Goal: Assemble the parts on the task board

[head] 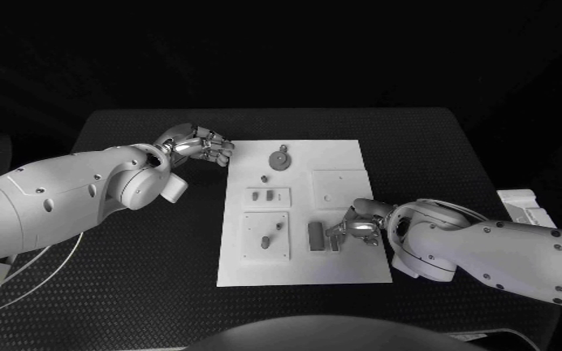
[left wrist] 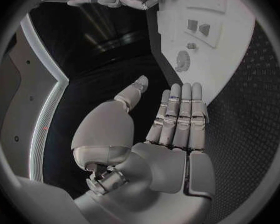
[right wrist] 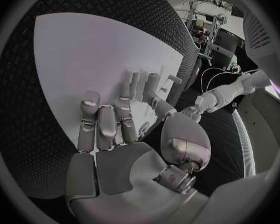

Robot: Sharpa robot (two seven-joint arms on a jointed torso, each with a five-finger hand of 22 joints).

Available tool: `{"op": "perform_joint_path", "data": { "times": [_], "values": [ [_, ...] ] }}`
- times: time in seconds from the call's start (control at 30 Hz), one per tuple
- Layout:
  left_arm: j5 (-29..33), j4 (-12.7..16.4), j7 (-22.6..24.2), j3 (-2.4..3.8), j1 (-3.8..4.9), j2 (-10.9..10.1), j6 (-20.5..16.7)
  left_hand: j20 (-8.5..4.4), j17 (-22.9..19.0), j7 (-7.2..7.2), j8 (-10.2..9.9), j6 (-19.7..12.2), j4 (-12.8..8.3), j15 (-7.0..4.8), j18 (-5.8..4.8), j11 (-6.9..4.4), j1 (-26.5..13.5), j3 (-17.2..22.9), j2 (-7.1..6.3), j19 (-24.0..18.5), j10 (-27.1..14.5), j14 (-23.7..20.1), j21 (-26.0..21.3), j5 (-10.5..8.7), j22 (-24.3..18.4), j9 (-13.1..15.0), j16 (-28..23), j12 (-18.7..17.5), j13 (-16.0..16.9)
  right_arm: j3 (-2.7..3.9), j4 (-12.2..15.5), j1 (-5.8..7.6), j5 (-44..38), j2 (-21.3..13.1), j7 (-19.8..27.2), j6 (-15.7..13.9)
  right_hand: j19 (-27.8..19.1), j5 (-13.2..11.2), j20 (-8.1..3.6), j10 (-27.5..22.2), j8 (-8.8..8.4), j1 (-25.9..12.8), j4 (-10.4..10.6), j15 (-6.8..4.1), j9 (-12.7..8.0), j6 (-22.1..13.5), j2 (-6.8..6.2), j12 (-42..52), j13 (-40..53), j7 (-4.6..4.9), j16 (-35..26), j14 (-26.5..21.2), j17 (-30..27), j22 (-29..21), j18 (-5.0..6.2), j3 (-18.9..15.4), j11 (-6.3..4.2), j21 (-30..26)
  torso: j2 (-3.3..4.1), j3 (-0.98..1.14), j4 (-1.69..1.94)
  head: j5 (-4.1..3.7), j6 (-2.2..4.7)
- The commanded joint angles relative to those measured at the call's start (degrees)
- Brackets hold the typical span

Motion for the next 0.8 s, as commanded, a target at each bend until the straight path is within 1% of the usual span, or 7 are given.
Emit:
{"op": "perform_joint_path", "data": {
  "times": [0.03, 0.3, 0.37, 0.53, 0.63, 0.7, 0.8],
  "values": [
    [-0.3, 0.1, 0.4, 0.03, 0.02, 0.1, 0.7, -0.14, -0.1, -0.03, 0.0, -0.5, 0.4, 0.01, 1.16, 0.05, 0.0, 0.0, -0.21, -0.4, -0.3, -0.3, 0.0, 0.04, 0.1, 0.0, 0.3, 0.4, -0.1, 0.01, 0.0, -0.04, -0.9, -0.1, 1.2, 1.1, 0.0, -0.1, -0.45, 0.6, 0.39, 0.3, 0.2, -0.06, -0.1, 0.2, -0.57, -0.2, 0.1, 0.06, -0.3, 0.4, 0.0, 0.1, 0.88, 0.2, -0.33, -0.4, 0.01, 0.0, -0.03, -0.07, -0.05],
    [-0.3, 0.1, 0.4, 0.03, 0.02, 0.1, 0.6, -0.15, -0.1, -0.03, 0.0, -0.5, 0.4, 0.01, 1.17, 0.05, 0.0, 0.0, -0.19, -0.4, -0.3, -0.3, 0.0, 0.04, 0.1, 0.0, 0.3, 0.4, -0.1, 0.01, -0.2, -0.03, -1.5, -1.1, 2.3, 1.4, 0.1, -0.2, -0.58, 0.4, 0.54, 2.8, -1.4, -0.08, -0.2, 0.0, -0.61, -0.6, 0.0, 0.13, -0.4, 0.3, -0.2, 0.2, 0.88, 0.4, -0.26, -0.3, -0.01, 0.0, -0.01, -0.21, 0.0],
    [-0.3, 0.0, 0.5, 0.03, 0.02, 0.1, 0.5, -0.15, -0.1, -0.03, 0.0, -0.5, 0.4, 0.01, 1.17, 0.05, 0.0, 0.0, -0.19, -0.4, -0.3, -0.3, 0.0, 0.04, 0.1, 0.0, 0.3, 0.4, -0.1, 0.01, -0.2, 0.09, -1.7, -1.5, 2.6, 1.3, 0.2, -0.2, -0.66, 0.4, 0.61, 4.9, -2.6, -0.08, -0.3, -0.1, -1.57, -0.8, -0.1, 0.18, -0.4, 0.3, -0.3, 0.2, 0.88, 0.7, -0.19, -0.3, -0.03, 0.0, -0.04, -0.23, 0.05],
    [-0.3, 0.1, 0.8, 0.03, 0.03, 0.2, 0.2, -0.15, -0.1, -0.03, 0.0, -0.5, 0.4, 0.01, 1.17, 0.05, 0.0, 0.0, -0.2, -0.4, -0.3, -0.3, 0.0, 0.04, 0.1, 0.0, 0.3, 0.4, -0.1, 0.02, -1.7, 1.79, 0.7, -2.4, 6.5, 0.6, 0.4, -0.2, -0.55, 0.0, 0.14, 7.5, -1.4, 0.14, -0.5, -1.6, -3.73, -1.5, -0.4, 0.69, -0.7, -0.2, -1.1, 0.0, 0.88, 0.8, 0.29, -0.8, -0.1, -0.04, -0.03, -0.42, 0.76],
    [-0.1, 0.0, 1.5, 0.05, 0.03, 0.3, -0.5, -0.15, -0.1, -0.04, 0.0, -0.5, 0.4, 0.01, 1.17, 0.04, 0.1, 0.1, -0.19, -0.4, -0.3, -0.3, 0.0, 0.04, 0.1, 0.0, 0.3, 0.4, -0.1, 0.02, -3.7, 3.52, 5.2, -2.4, 12.7, -0.1, -0.6, -0.2, -0.25, -1.5, -0.81, 9.0, -1.0, 0.98, -0.7, -4.2, -4.99, -1.7, 0.0, 1.74, -1.1, -2.4, -3.2, 0.1, 0.88, 0.7, 1.25, -1.3, -0.13, -0.1, -0.07, -0.62, 1.91],
    [0.2, 0.0, 2.0, 0.05, 0.03, 0.3, -1.0, -0.16, -0.1, -0.09, 0.1, -0.3, 0.4, -0.02, 1.18, -0.02, 0.1, 0.1, -0.11, -0.4, -0.2, -0.3, 0.0, 0.04, 0.1, 0.0, 0.3, 0.5, -0.1, 0.04, -5.2, 4.65, 8.8, -2.3, 17.4, -0.4, -1.2, -0.2, -0.02, -2.2, -0.83, 9.7, -1.2, 1.31, -0.5, -4.9, -4.59, -1.6, 0.3, 2.05, -1.1, -3.5, -3.9, 0.2, 0.88, 0.4, 1.57, -1.5, -0.12, -0.11, -0.06, -0.91, 2.91],
    [0.8, -0.1, 2.6, 0.07, 0.05, 0.4, -1.6, -0.18, -0.1, -0.29, 0.3, 0.0, 0.4, -0.12, 1.17, -0.2, 0.2, 0.2, 0.03, -0.4, 0.2, -0.1, 0.0, 0.04, 0.1, 0.1, 0.4, 0.6, 0.0, 0.13, -8.2, 5.87, 15.7, -1.5, 23.5, -0.4, -2.1, -0.2, 0.29, -3.4, -0.81, 10.6, -2.0, 1.6, -0.2, -5.6, -3.35, -1.6, 0.7, 2.35, -1.3, -5.5, -5.6, 0.4, 0.88, -0.2, 1.81, -1.7, -0.2, -0.15, -0.04, -1.09, 3.84]
  ]
}}
